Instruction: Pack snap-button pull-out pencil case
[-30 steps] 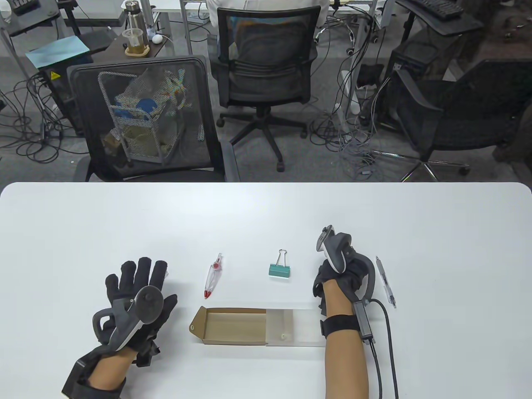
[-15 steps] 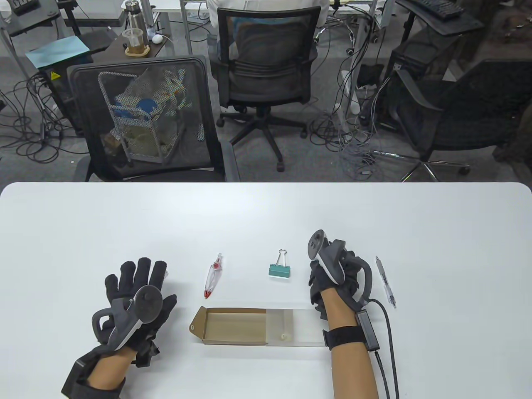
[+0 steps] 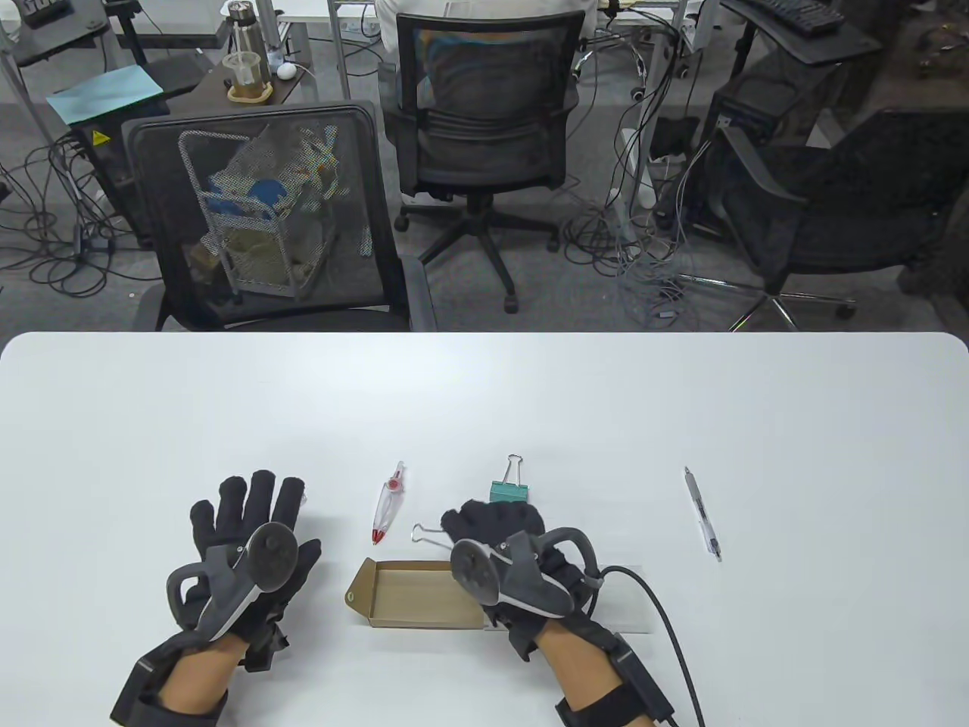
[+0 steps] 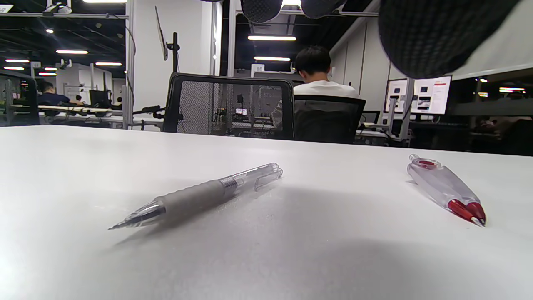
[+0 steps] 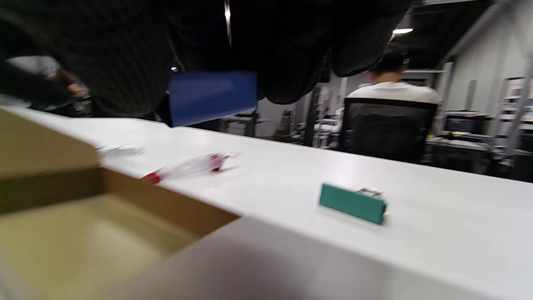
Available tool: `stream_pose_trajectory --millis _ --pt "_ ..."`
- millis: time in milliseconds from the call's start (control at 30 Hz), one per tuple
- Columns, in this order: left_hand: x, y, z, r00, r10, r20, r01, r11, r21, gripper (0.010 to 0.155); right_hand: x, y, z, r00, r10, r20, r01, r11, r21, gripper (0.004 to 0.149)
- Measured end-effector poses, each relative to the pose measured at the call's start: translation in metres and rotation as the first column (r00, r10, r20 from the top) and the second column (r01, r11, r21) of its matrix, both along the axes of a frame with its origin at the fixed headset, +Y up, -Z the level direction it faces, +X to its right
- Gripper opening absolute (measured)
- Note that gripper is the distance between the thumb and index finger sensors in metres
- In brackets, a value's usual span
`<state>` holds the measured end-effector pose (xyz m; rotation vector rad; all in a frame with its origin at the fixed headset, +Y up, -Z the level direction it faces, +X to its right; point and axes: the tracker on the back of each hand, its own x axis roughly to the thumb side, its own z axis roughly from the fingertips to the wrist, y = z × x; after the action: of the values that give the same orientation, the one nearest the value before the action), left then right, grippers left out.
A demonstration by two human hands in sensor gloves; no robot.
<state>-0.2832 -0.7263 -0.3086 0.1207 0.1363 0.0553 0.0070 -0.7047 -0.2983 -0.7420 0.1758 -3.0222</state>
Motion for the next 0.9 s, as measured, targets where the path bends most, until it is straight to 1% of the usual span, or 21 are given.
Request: stream_pose_trajectory --millis 67,100,233,300,400,433,500,567,667,833,900 --pt "0.0 0.0 0.0 1.0 -0.003 -0.001 0.003 1.0 0.001 0.088 -0.006 -0.009 0.008 0.997 0.054 -0.056 -0.056 0.998 -0.029 0.065" --pt "0.0 0.0 0.0 1.0 -0.004 0.0 0.004 1.0 0.0 0.088 -0.007 -0.011 0.01 0.995 0.073 -0.063 -0.076 0.996 -0.04 0.065" --pt "0.008 0.004 0.002 0.999 -0.027 0.033 0.027 1.0 -0.004 0.084 -0.009 -0.019 0.01 0.994 0.087 -0.065 -0.091 0.994 -0.066 0.065" --pt "0.014 0.01 0.005 0.998 -0.028 0.063 0.027 0.999 0.023 0.081 -0.008 -0.018 0.009 0.995 0.083 -0.061 -0.087 0.994 -0.068 0.065" --pt "0.031 0.02 0.012 0.985 0.006 0.173 -0.017 0.998 0.062 0.077 -0.008 -0.018 0.008 0.995 0.077 -0.059 -0.081 0.995 -0.064 0.065" --pt "0.038 0.023 0.014 0.978 0.013 0.209 -0.025 0.998 0.059 0.075 -0.008 -0.018 0.008 0.995 0.076 -0.061 -0.08 0.995 -0.063 0.065" --pt "0.055 0.024 0.017 0.957 0.016 0.291 -0.023 1.0 0.022 0.071 -0.009 -0.018 0.008 0.995 0.079 -0.06 -0.083 0.995 -0.063 0.065" --pt "0.072 0.021 0.019 0.939 -0.001 0.343 0.003 1.0 -0.007 0.069 -0.009 -0.018 0.009 0.994 0.089 -0.06 -0.092 0.994 -0.056 0.065" --pt "0.094 0.012 0.022 0.914 -0.062 0.402 0.087 0.995 -0.045 0.068 -0.01 -0.018 0.009 0.993 0.097 -0.06 -0.1 0.994 -0.052 0.065" --pt "0.112 -0.005 0.025 0.891 -0.161 0.424 0.18 0.984 -0.006 0.062 -0.014 -0.02 0.011 0.992 0.102 -0.071 -0.106 0.993 -0.055 0.065" --pt "0.116 -0.008 0.027 0.885 -0.166 0.434 0.178 0.984 0.011 0.059 -0.015 -0.02 0.012 0.992 0.108 -0.071 -0.112 0.992 -0.052 0.065"
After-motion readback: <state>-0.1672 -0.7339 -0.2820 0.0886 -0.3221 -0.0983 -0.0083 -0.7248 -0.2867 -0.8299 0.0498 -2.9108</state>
